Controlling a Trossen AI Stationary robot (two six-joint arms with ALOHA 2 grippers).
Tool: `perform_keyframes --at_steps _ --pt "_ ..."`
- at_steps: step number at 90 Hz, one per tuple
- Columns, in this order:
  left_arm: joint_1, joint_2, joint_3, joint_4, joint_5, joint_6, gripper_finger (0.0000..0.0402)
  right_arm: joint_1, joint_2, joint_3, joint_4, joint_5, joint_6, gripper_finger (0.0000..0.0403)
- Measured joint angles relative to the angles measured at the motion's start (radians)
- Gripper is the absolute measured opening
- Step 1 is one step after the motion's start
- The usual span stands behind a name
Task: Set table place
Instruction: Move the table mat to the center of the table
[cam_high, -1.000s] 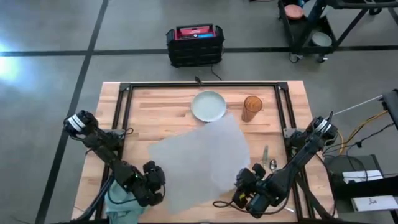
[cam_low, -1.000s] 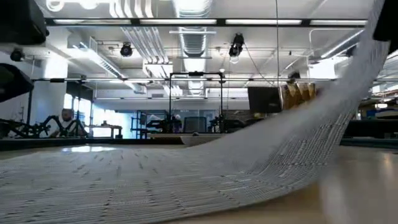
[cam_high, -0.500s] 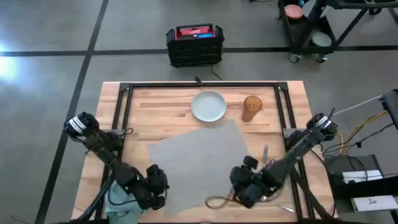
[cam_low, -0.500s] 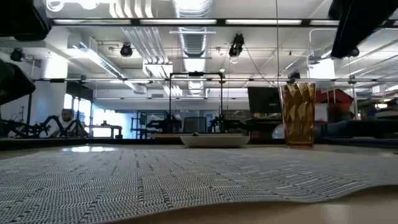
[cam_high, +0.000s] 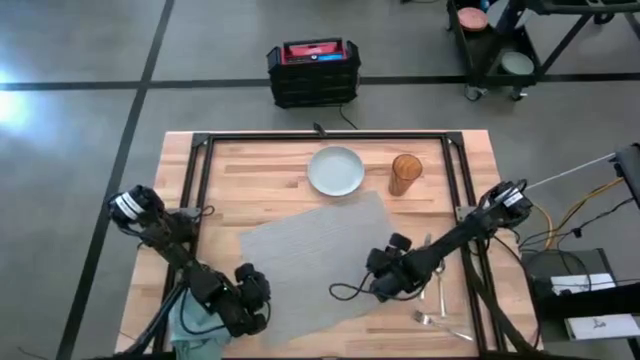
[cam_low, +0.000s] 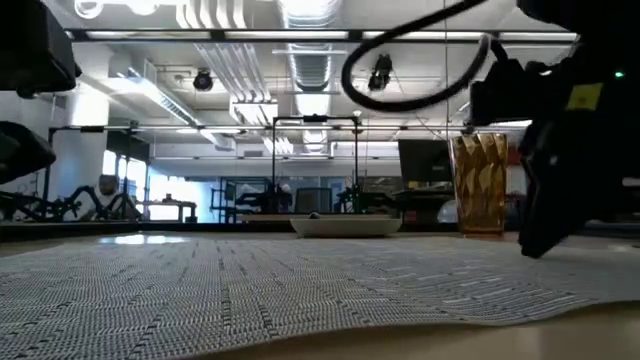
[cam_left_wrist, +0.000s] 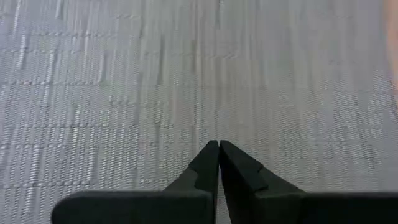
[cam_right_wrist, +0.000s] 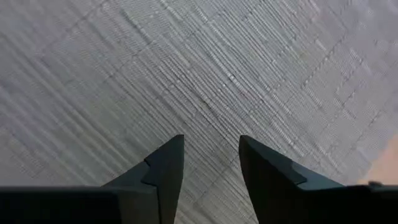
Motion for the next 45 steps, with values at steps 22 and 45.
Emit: perform_keyframes --at_steps 22,45 --pt "0.02 -0.007 -0.049 -0.002 -0.015 0.0 0.0 0.024 0.0 0.003 0.024 -0.072 0.035 0.0108" --pt "0.025 -0.018 -0.057 -0.067 -0.03 0.012 0.0 0.063 0.0 0.027 0.032 -0.147 0.092 0.0088"
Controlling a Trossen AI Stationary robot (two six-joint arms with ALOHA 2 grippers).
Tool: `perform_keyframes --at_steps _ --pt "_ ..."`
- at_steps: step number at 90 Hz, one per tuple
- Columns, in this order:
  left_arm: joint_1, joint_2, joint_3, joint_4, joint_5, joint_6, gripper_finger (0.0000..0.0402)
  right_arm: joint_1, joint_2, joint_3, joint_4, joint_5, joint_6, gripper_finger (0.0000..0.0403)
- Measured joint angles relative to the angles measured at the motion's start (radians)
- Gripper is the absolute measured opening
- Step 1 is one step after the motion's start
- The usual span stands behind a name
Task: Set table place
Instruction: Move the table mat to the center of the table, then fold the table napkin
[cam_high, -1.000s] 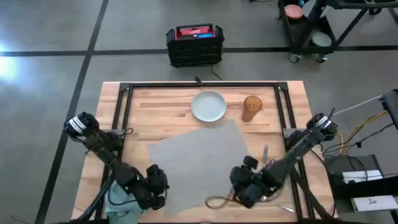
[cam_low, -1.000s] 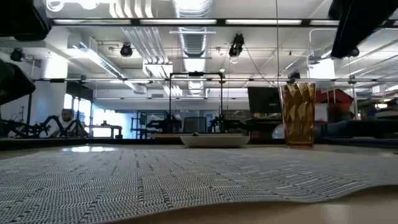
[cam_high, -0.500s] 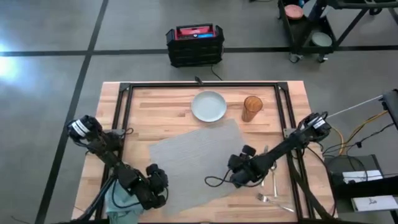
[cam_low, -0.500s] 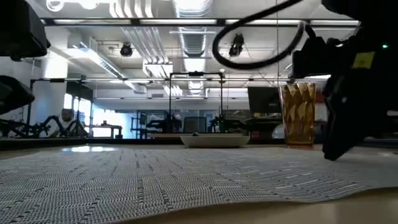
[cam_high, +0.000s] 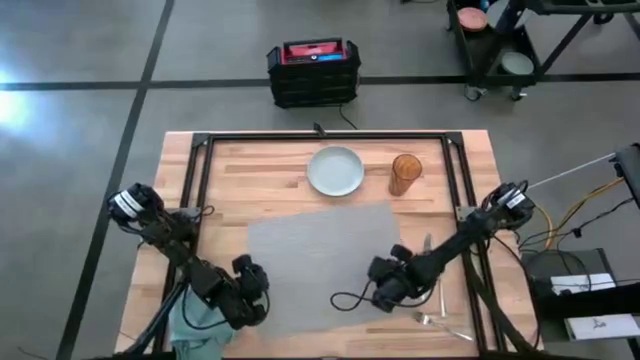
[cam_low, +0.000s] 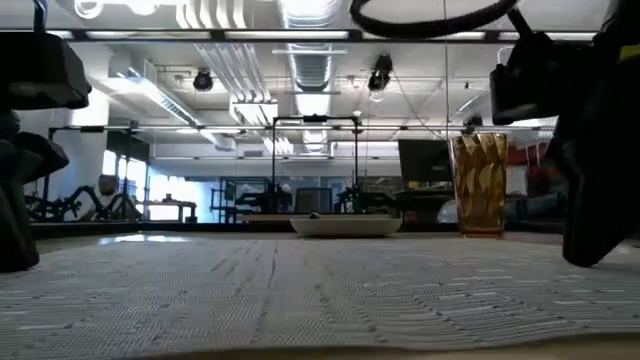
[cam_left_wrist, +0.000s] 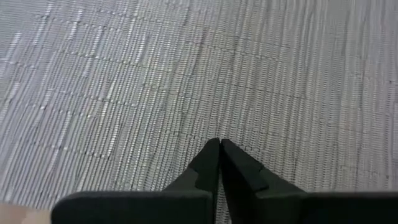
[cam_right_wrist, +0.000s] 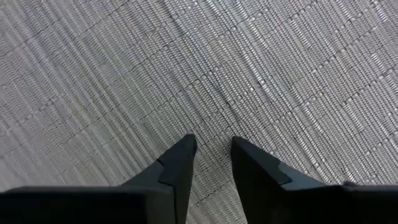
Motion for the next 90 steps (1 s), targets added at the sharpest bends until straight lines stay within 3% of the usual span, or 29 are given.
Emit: perform_keyframes --at_steps 24,59,75,90 --pt "0.006 -0.009 -0.003 -0.037 -0.032 -0.003 0.0 0.013 0.0 0.002 0.051 -0.055 0.046 0.009" --pt "0.009 -0.074 0.027 -0.031 -0.054 0.078 0.0 0.011 -0.106 0.024 0.001 -0.099 -0.051 0.0185" --pt "0.022 -0.09 0.033 0.06 -0.156 0.19 0.0003 -0.001 -0.134 0.057 0.01 -0.007 -0.175 0.0207" --pt "0.075 -0.11 0.033 0.079 -0.199 0.282 0.0033 -0.01 -0.13 0.078 0.011 0.055 -0.24 0.0217"
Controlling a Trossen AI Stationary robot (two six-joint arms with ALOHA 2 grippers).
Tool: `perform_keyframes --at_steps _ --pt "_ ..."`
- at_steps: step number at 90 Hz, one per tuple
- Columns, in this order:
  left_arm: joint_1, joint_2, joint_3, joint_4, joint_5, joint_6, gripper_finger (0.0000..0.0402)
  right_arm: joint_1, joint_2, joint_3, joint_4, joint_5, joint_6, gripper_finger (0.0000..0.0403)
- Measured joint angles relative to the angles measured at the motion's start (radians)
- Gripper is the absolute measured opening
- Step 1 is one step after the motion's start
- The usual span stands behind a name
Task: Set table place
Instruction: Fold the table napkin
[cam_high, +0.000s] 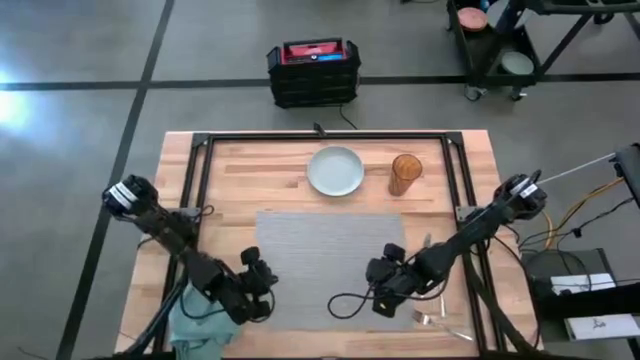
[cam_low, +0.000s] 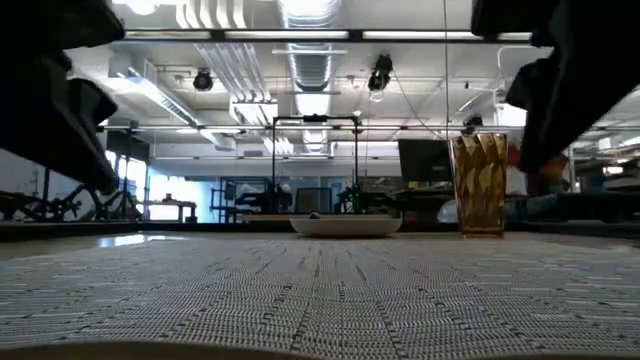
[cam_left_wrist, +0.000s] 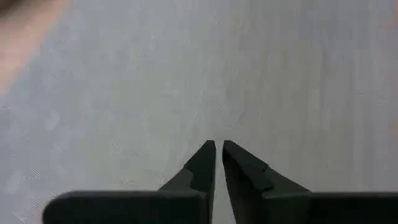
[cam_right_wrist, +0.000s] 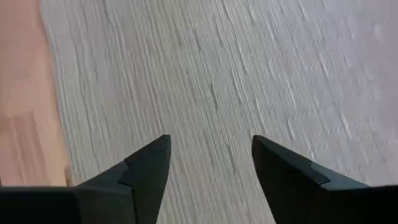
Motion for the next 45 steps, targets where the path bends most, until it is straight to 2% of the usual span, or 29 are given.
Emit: perform_keyframes --at_steps 24,34,45 --pt "0.024 -0.031 0.086 0.011 0.017 0.142 0.0071 -0.003 0.0 0.003 0.023 0.084 -0.079 0.0224" --pt "0.024 -0.033 0.134 -0.02 0.08 0.175 0.0081 -0.006 0.0 0.005 0.072 0.087 -0.133 0.0219" --pt "0.024 -0.033 0.209 -0.144 0.165 0.158 0.0107 -0.007 -0.001 0.005 0.085 0.087 -0.159 0.0215"
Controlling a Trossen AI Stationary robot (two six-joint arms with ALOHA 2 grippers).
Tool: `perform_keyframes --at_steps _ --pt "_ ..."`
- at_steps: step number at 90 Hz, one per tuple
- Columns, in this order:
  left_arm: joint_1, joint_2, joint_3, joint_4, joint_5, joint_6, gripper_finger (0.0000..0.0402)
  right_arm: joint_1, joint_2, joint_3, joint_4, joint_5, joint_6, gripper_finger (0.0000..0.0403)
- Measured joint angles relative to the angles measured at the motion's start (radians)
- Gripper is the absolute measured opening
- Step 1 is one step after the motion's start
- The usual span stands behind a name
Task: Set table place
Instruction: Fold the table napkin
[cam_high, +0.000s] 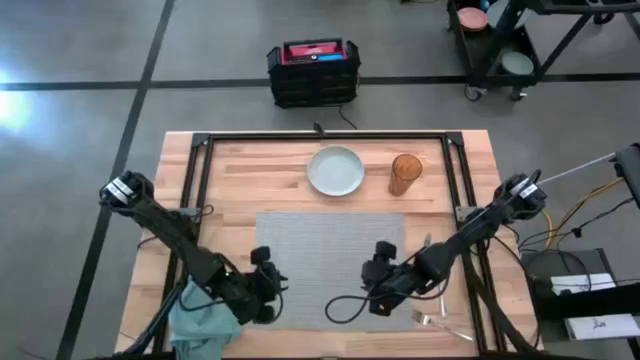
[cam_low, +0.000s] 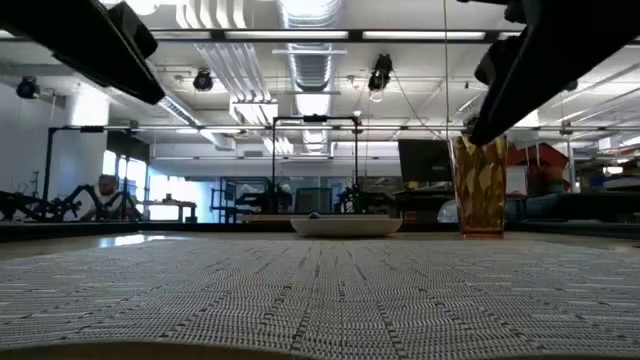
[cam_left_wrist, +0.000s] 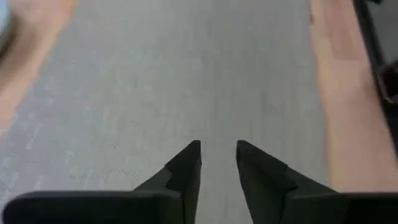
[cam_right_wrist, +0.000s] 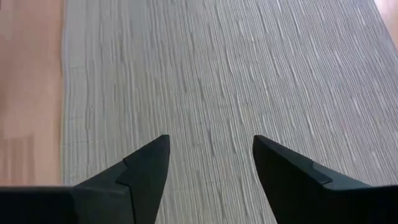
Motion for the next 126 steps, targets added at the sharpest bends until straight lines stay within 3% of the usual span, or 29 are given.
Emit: perform_keyframes --at_steps 22,33,45,55,74,108,116,126 --pt "-0.006 0.0 0.17 -0.288 0.28 -0.191 0.0176 0.009 0.0 0.0 -0.002 -0.011 0.039 0.0226" --pt "-0.033 0.009 0.22 -0.407 0.397 -0.355 0.0176 0.021 0.0 -0.001 -0.002 -0.011 0.04 0.023" --pt "-0.086 0.035 0.218 -0.537 0.446 -0.586 0.0159 0.018 0.0 -0.002 -0.001 -0.008 0.034 0.0231" --pt "-0.119 0.043 0.157 -0.499 0.459 -0.747 0.0147 0.017 0.0 -0.002 0.0 0.012 0.014 0.0225" --pt "-0.126 0.045 0.011 -0.314 0.501 -0.894 0.015 0.016 0.0 -0.004 0.0 0.045 -0.02 0.0213" --pt "-0.126 0.045 -0.204 -0.116 0.533 -1.01 0.0181 0.019 0.0 -0.042 0.078 0.046 -0.002 0.0209" --pt "-0.127 0.042 -0.224 -0.078 0.532 -0.995 0.0159 0.019 0.0 -0.063 0.112 0.044 0.01 0.0212" --pt "-0.127 0.042 -0.225 -0.065 0.527 -0.95 0.0093 0.019 0.0 -0.073 0.116 0.044 0.025 0.0216"
